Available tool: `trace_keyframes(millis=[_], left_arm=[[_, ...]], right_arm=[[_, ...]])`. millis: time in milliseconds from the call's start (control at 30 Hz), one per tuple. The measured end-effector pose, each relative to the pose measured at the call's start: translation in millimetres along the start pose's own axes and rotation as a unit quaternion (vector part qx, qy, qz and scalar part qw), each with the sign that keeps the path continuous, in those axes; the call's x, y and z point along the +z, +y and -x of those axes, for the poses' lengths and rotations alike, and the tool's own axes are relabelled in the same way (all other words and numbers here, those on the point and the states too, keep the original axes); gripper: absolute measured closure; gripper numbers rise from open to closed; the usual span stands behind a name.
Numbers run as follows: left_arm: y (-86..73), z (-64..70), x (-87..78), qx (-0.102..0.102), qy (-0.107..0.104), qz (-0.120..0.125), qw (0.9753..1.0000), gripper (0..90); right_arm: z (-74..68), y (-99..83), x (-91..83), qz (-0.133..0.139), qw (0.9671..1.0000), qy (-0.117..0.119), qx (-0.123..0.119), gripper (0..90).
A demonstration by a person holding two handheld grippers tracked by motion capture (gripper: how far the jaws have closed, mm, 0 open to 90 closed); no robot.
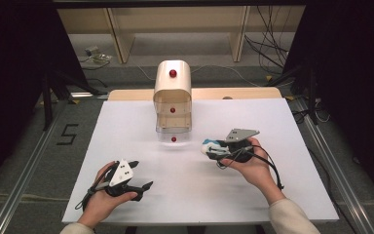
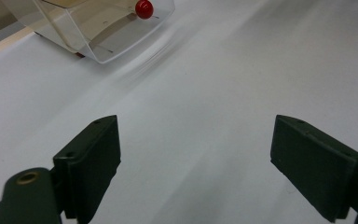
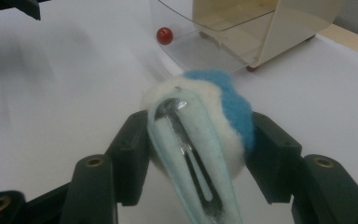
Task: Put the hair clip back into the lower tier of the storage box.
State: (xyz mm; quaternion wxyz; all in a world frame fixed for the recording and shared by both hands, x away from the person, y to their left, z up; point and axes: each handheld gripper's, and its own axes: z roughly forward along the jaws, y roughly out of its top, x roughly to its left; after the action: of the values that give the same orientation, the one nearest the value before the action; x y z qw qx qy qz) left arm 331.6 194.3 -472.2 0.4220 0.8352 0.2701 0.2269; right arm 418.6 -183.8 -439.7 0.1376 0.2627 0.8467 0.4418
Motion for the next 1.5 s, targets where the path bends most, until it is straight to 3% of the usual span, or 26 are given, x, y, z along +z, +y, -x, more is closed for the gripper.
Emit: trace_keyframes(millis=[767, 1500], left_arm=[[0.2, 0.2, 0.1, -0.002, 0.001, 0.003, 1.0000, 15.9], [0.2, -0.3, 0.3, -0.002, 0.000, 0.001, 1.0000, 15.9]], right_arm=[[2.9, 19.1, 15.5, -0.002, 1.0000, 0.004, -0.001, 44.9], [10.4, 57.8, 36.7, 0.004, 1.0000, 0.002, 0.000, 44.9]])
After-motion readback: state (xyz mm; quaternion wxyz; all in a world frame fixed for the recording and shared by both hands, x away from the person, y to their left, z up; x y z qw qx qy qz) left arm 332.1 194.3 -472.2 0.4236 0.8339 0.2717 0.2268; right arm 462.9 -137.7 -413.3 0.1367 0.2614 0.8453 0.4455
